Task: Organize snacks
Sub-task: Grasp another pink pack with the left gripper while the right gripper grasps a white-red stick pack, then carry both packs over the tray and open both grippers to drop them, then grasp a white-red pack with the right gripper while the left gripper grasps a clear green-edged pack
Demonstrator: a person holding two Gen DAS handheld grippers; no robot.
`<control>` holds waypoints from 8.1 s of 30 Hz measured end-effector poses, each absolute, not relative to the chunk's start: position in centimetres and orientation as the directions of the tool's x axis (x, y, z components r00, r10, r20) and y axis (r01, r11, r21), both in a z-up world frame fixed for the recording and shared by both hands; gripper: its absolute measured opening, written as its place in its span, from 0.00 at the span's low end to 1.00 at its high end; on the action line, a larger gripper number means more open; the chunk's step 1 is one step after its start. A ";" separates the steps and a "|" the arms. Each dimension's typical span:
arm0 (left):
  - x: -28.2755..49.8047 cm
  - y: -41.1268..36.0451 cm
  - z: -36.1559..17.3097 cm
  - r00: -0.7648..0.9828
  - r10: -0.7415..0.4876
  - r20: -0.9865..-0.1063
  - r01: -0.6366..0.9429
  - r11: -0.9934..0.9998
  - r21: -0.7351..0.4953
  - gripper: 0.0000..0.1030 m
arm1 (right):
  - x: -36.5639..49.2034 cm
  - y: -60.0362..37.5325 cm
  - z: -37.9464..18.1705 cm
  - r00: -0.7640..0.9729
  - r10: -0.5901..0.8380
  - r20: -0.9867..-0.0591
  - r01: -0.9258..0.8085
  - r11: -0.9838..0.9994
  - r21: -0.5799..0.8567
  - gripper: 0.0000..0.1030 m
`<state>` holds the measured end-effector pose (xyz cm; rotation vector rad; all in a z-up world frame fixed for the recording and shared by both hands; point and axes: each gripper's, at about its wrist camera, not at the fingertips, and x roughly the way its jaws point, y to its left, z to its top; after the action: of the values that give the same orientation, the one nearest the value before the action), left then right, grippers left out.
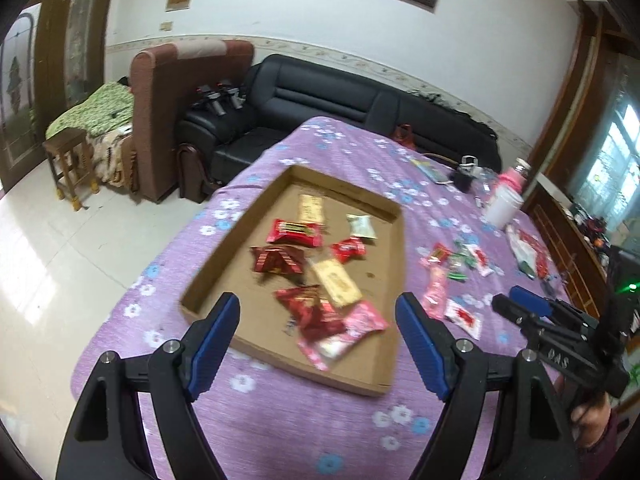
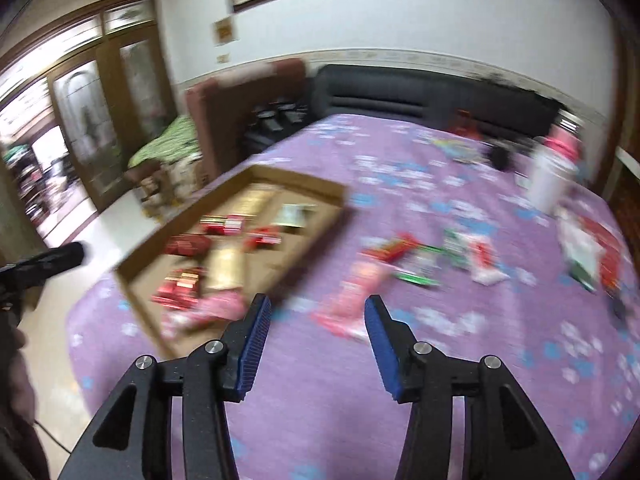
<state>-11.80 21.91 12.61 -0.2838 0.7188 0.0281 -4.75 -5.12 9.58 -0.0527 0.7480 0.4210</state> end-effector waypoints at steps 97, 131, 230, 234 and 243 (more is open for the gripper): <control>-4.1 14.3 10.9 0.655 -0.149 -0.741 0.123 0.988 -0.091 0.28 | -1.3 -5.3 5.7 0.583 0.279 -0.763 -0.398 0.917 0.030 0.24; -3.7 27.4 5.7 0.634 -0.058 -0.771 -0.126 0.976 -0.177 0.74 | 6.6 11.6 2.4 0.449 0.268 -0.852 -0.469 0.882 0.030 0.26; 0.8 7.7 10.2 0.610 -0.245 -0.753 0.201 0.968 -0.152 0.93 | 12.0 -15.2 1.2 0.529 0.059 -0.846 -0.036 0.998 0.046 0.25; 3.7 5.1 9.3 0.543 -0.294 -0.786 0.248 0.951 -0.185 0.93 | 7.2 -17.7 1.2 0.521 0.081 -0.850 0.000 0.996 0.095 0.25; 11.9 0.4 5.6 0.425 -0.265 -0.865 0.261 0.951 -0.164 0.57 | 4.5 -20.9 0.1 0.620 0.196 -0.760 -0.014 0.971 0.239 0.27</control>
<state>11.91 0.39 5.64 -0.0044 1.0829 -0.3292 4.51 -20.91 0.11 0.2181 0.8963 0.1222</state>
